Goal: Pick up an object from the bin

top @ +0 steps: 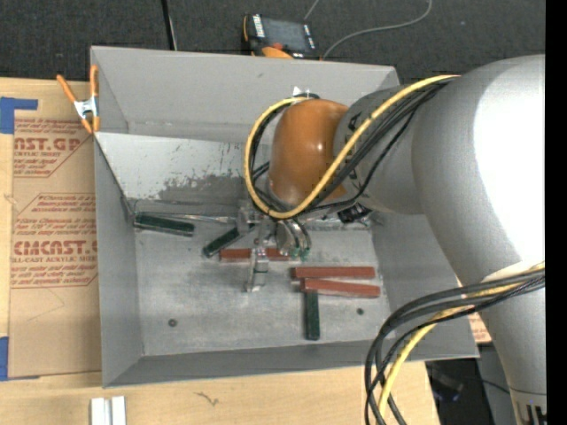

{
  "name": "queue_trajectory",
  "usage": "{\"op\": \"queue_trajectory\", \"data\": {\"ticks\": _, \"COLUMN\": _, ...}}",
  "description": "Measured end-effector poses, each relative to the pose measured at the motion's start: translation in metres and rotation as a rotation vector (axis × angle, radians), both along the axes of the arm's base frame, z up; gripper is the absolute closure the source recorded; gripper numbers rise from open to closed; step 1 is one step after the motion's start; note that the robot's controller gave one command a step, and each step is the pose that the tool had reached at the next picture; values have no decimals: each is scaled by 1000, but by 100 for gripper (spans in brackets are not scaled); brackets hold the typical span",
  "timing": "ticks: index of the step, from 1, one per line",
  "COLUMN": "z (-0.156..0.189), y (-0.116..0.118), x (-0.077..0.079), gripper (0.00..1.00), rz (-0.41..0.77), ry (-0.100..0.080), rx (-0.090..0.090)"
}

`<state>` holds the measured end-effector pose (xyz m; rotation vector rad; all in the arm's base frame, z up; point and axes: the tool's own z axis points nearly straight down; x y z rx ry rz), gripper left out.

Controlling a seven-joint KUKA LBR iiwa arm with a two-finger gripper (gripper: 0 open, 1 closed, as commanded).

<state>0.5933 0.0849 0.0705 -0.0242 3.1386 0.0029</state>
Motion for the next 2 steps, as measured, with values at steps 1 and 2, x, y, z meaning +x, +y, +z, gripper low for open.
{"op": "queue_trajectory", "data": {"ticks": 1, "z": 1, "y": -38, "x": -38, "gripper": 0, "rz": -125, "ry": -2, "rx": 0}}
{"op": "queue_trajectory", "data": {"ticks": 2, "z": 1, "y": -38, "x": -40, "gripper": 0, "rz": -124, "ry": -4, "rx": 1}}
